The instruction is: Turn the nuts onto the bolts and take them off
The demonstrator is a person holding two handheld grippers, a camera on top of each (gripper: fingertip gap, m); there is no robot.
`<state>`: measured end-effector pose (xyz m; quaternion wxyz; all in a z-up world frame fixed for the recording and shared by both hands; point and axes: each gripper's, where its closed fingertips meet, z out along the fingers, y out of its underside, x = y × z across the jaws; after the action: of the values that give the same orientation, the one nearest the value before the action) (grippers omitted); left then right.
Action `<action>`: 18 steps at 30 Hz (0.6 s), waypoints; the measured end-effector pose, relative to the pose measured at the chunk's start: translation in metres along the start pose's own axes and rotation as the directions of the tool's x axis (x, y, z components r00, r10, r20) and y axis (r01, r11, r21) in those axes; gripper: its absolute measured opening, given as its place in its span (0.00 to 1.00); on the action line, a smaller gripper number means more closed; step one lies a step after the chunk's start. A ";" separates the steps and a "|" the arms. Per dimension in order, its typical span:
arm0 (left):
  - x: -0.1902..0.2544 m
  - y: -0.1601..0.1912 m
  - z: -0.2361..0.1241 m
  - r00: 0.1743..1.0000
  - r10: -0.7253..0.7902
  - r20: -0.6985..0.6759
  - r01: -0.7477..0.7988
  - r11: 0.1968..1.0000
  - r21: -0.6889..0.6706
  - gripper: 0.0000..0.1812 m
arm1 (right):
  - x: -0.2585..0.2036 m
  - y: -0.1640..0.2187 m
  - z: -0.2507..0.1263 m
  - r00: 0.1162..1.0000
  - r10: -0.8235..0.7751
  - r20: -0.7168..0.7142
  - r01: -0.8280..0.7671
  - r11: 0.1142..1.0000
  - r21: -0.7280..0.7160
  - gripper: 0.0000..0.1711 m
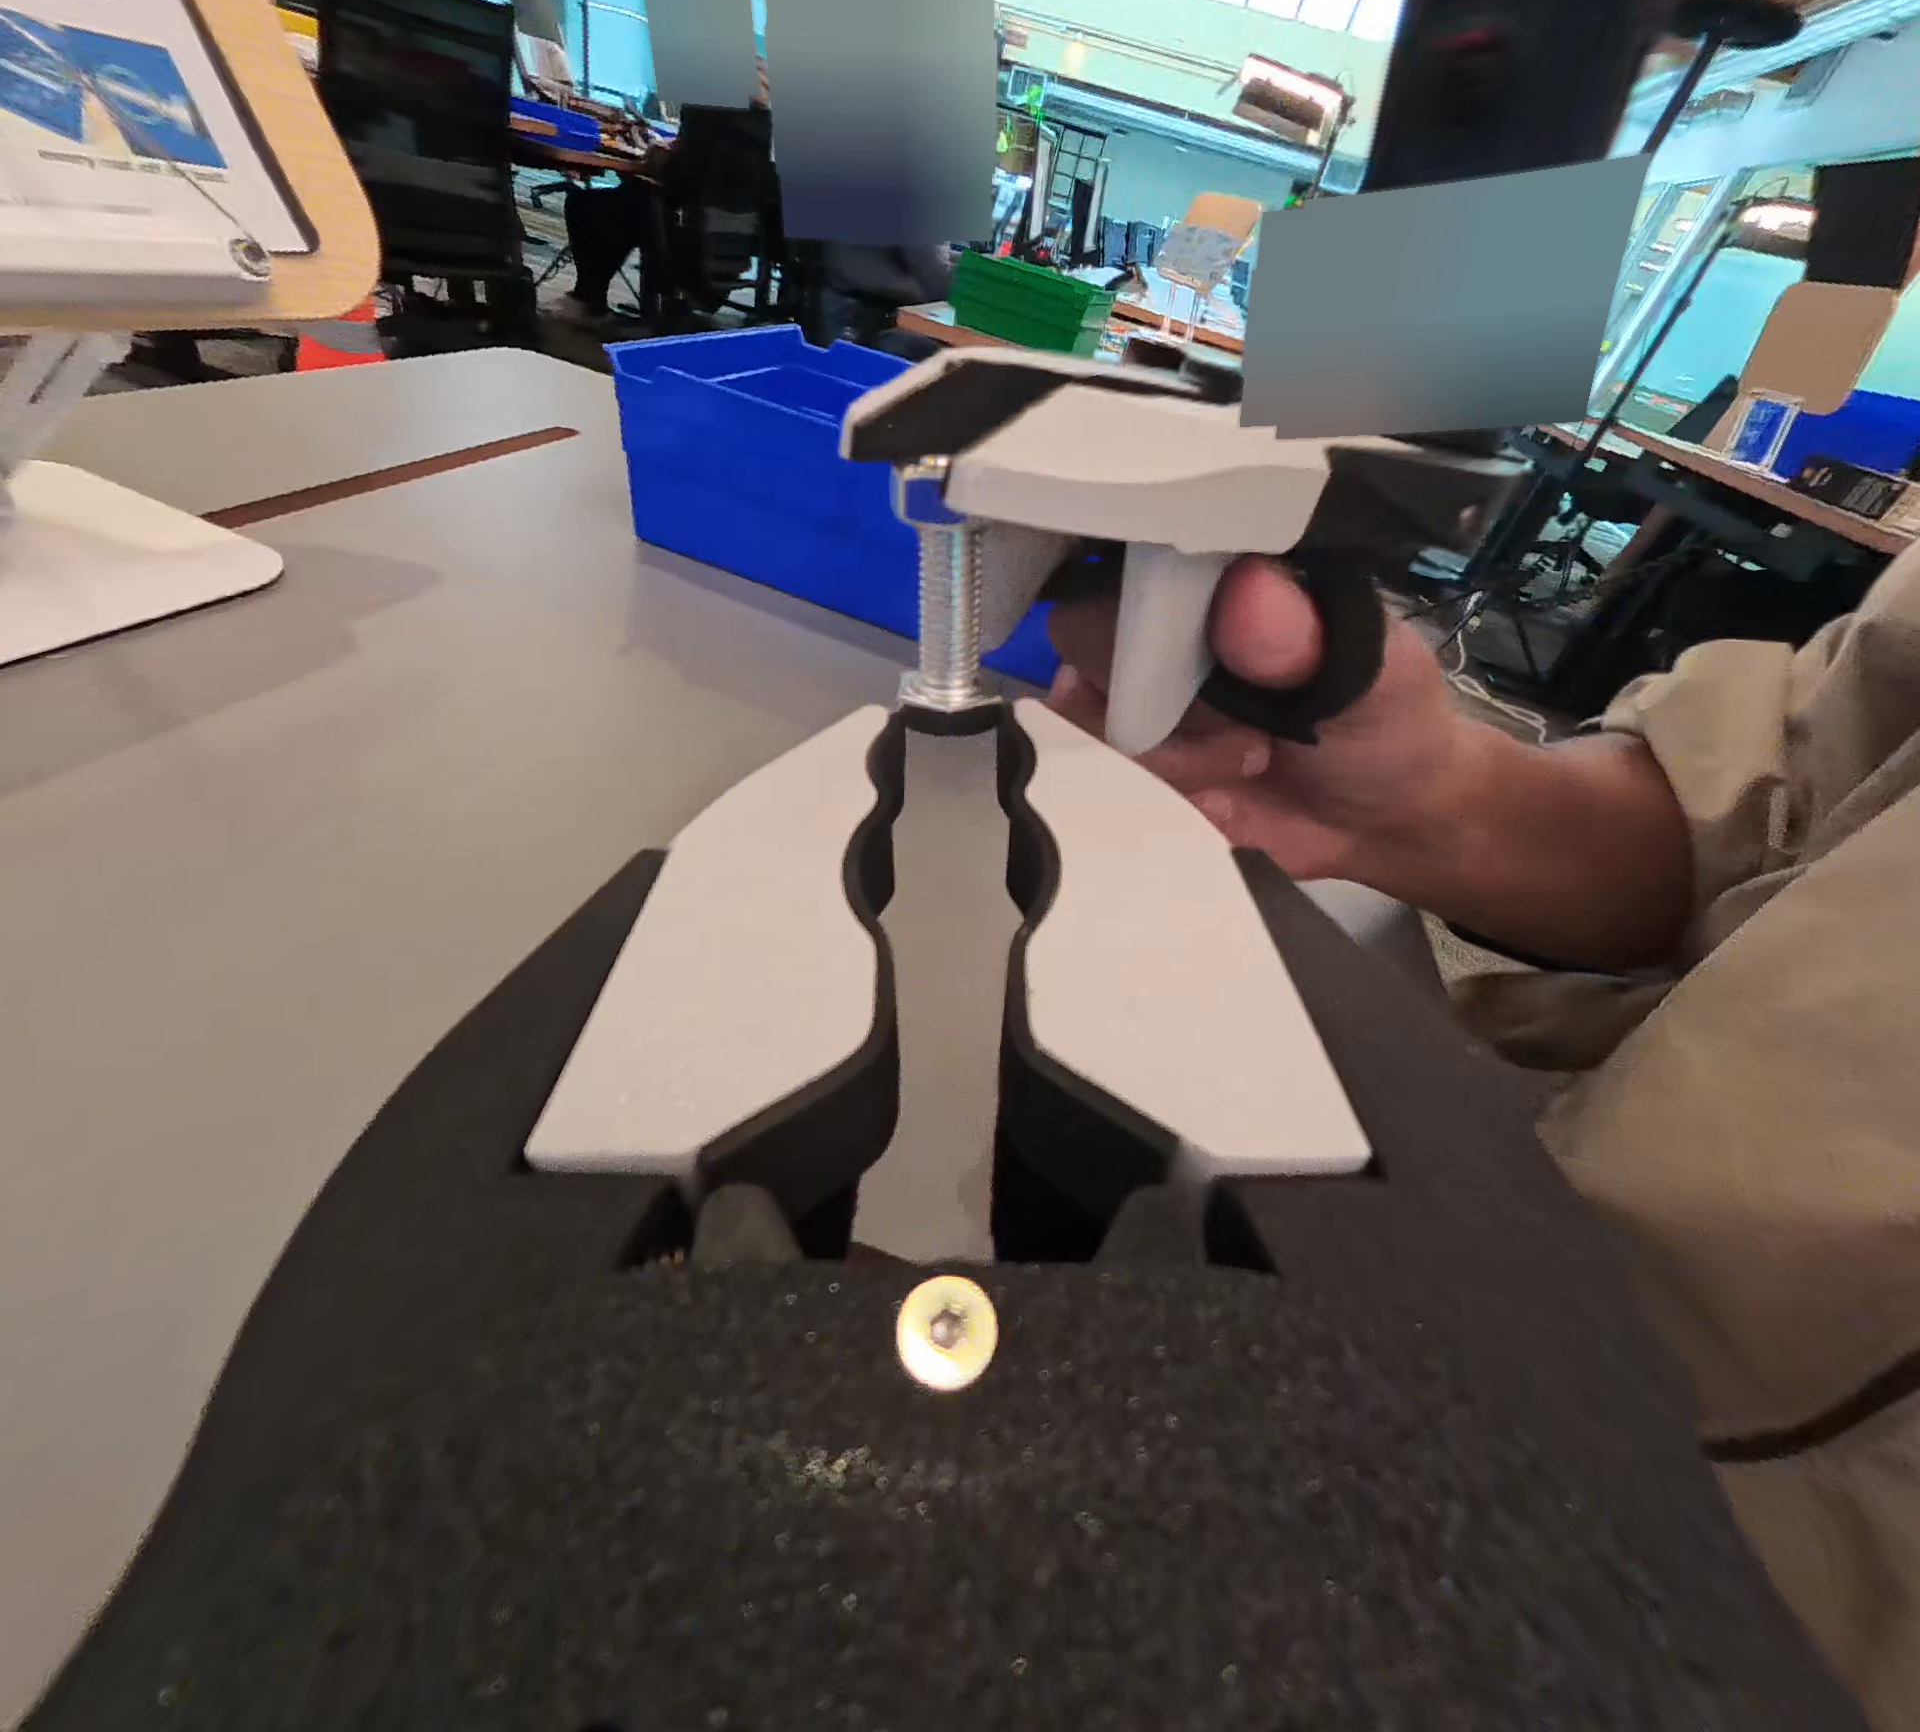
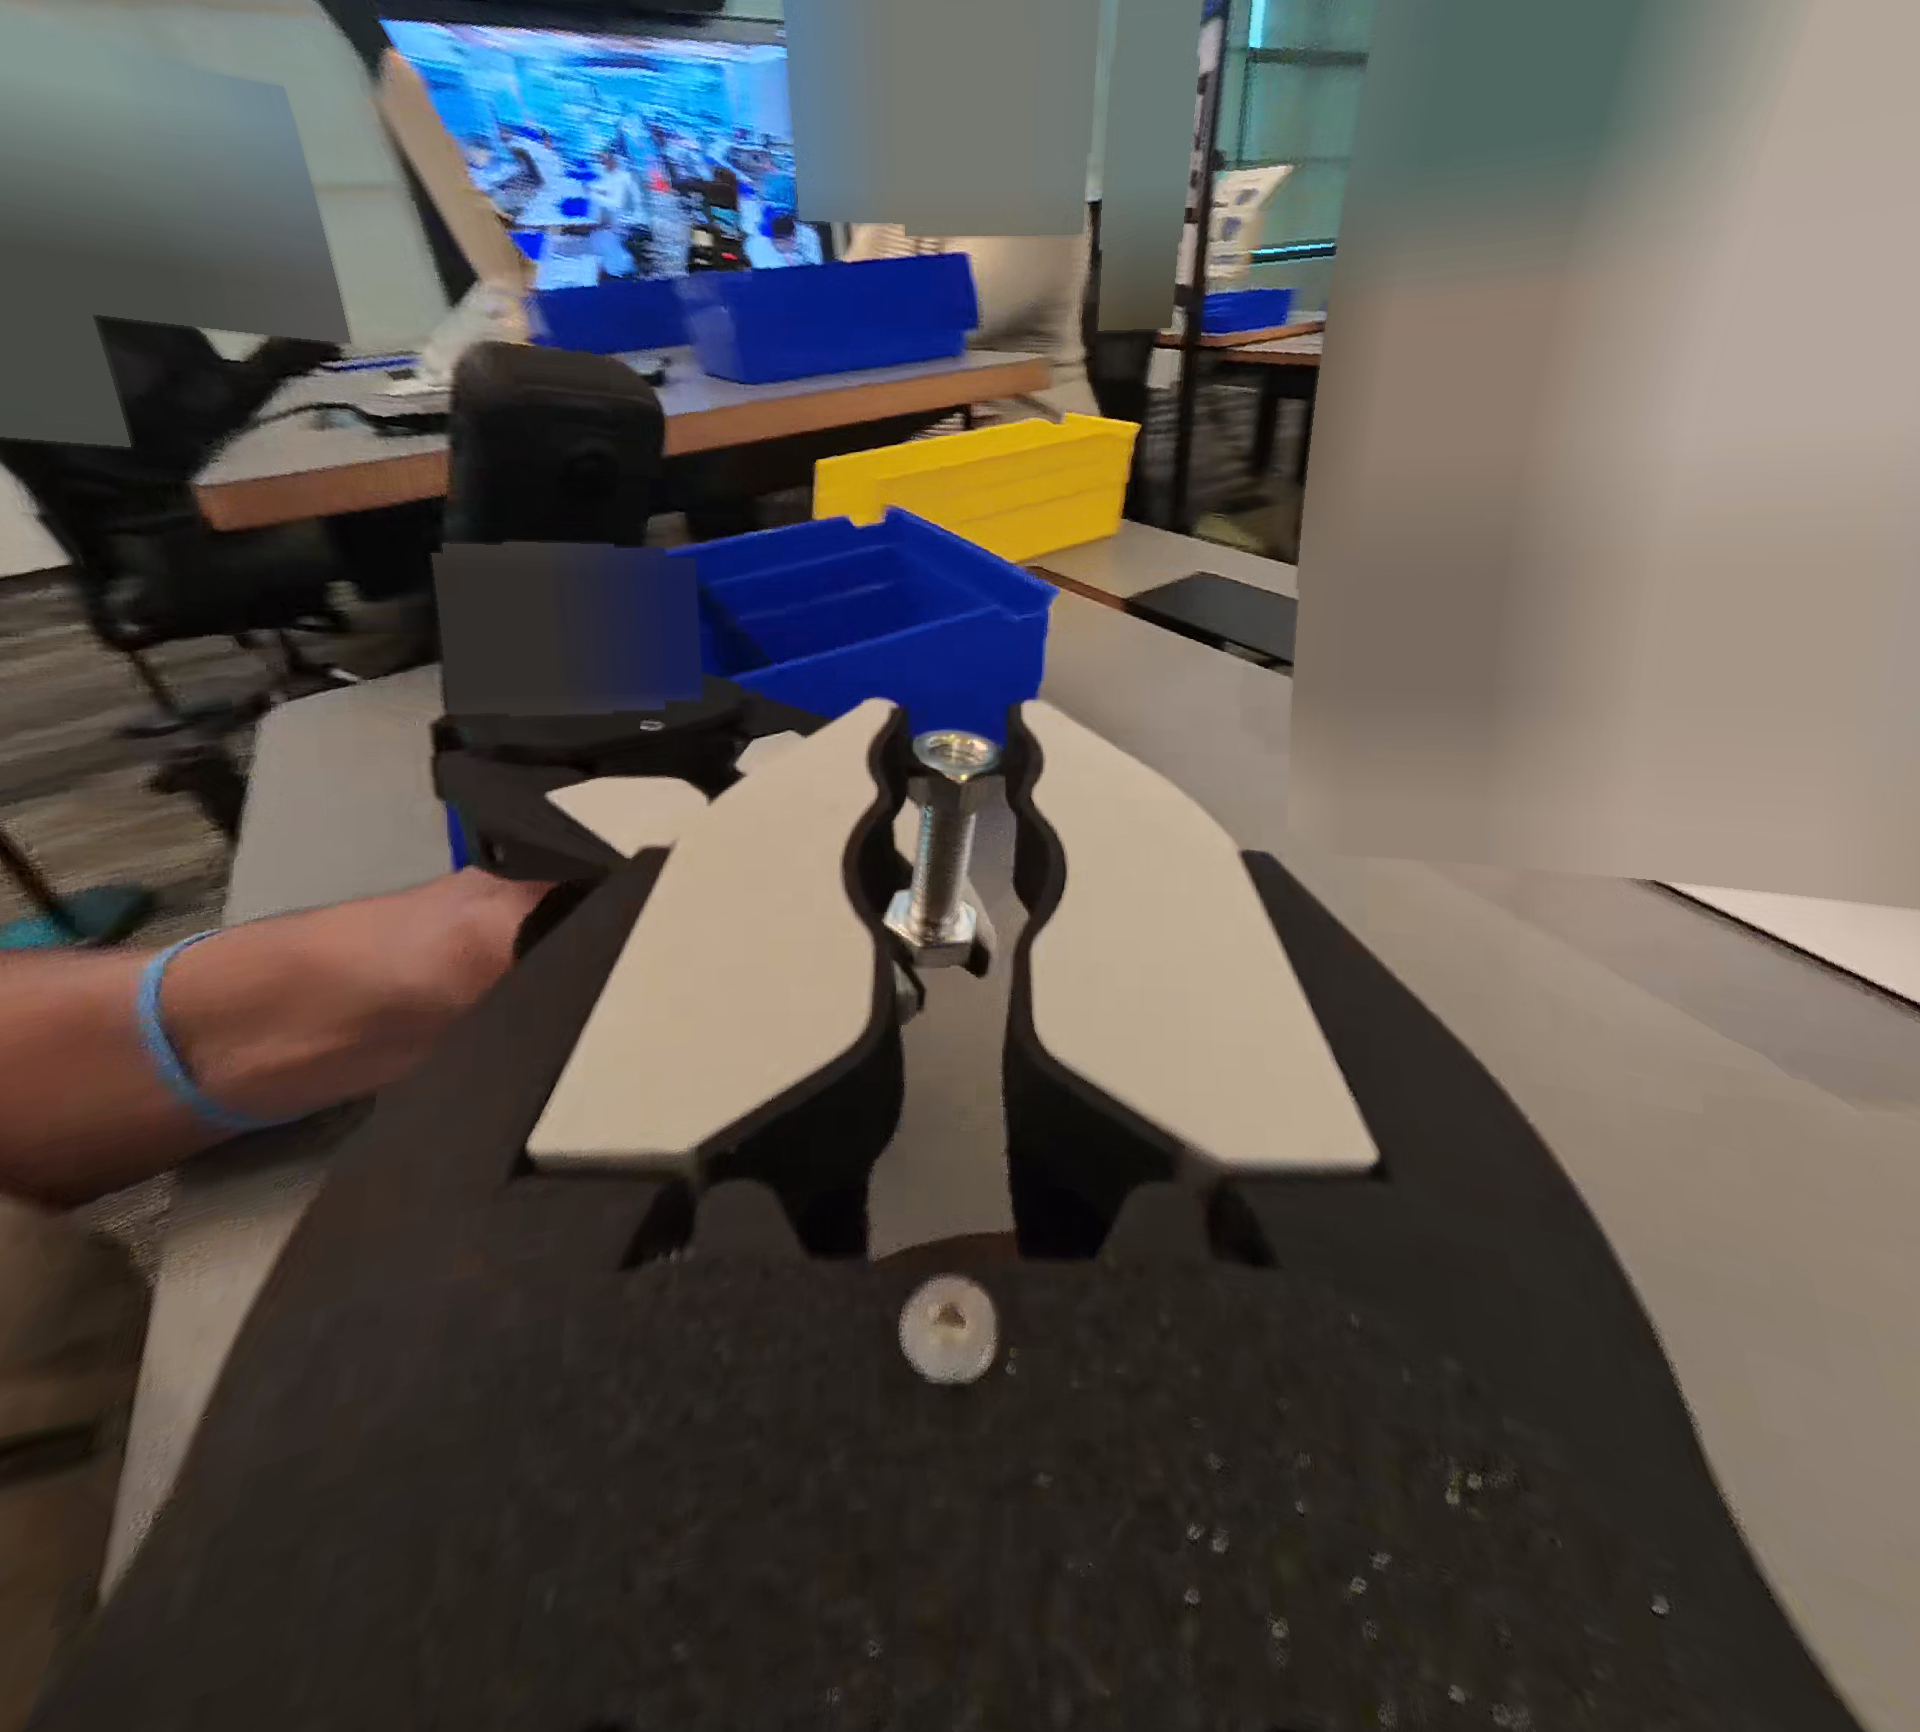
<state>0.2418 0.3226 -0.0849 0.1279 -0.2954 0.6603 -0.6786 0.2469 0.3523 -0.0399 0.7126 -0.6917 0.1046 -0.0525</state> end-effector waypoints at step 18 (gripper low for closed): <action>0.065 -0.003 -0.015 0.874 -0.127 -0.469 0.121 0.992 -0.042 0.09 | -0.044 -0.015 -0.042 0.615 0.205 0.761 -0.109 0.978 -0.175 0.31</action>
<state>0.1822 0.2989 -0.0665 -0.0817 -0.1642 0.6552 -0.7329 0.1957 0.3201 -0.0220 0.6502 -0.6736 -0.1487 0.3184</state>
